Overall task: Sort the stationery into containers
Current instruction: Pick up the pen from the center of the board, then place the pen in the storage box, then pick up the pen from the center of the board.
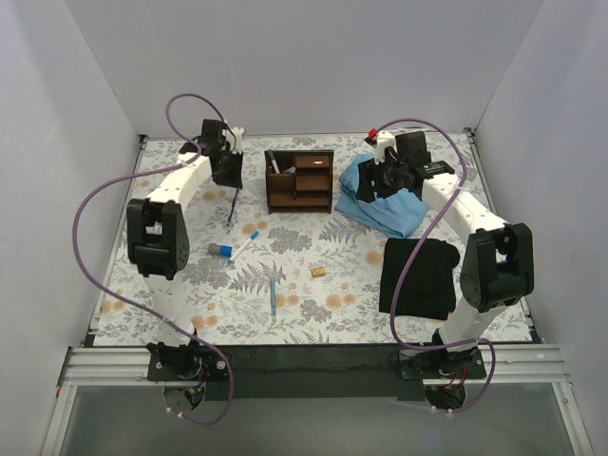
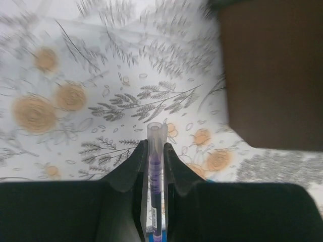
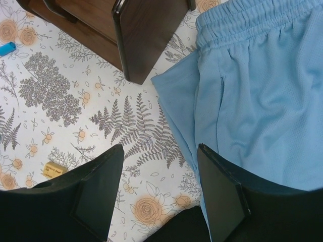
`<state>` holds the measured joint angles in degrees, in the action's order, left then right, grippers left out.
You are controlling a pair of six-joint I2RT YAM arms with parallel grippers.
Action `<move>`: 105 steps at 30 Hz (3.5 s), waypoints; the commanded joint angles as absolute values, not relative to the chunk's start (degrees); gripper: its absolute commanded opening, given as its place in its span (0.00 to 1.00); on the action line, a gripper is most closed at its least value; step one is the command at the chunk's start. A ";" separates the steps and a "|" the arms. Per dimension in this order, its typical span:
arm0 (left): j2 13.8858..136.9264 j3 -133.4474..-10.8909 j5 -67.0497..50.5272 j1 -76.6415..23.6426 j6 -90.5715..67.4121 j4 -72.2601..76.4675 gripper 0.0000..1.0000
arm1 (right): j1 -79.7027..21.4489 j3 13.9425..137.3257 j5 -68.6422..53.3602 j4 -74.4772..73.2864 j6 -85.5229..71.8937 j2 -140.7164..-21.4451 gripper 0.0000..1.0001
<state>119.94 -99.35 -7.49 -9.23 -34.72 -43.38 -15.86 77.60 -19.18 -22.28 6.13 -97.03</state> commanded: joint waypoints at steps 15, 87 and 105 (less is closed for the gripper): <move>92.89 -69.34 -16.43 -15.03 -47.02 38.31 0.00 | -15.47 78.93 -17.40 -23.91 7.74 -95.54 0.68; 97.12 -65.74 -10.64 -16.61 -24.87 -33.23 0.45 | -15.47 67.94 -22.59 -20.65 7.91 -87.63 0.73; 106.00 -69.26 -10.46 -16.61 -27.60 -30.06 0.00 | -15.47 68.64 -21.71 -20.48 8.26 -90.00 0.73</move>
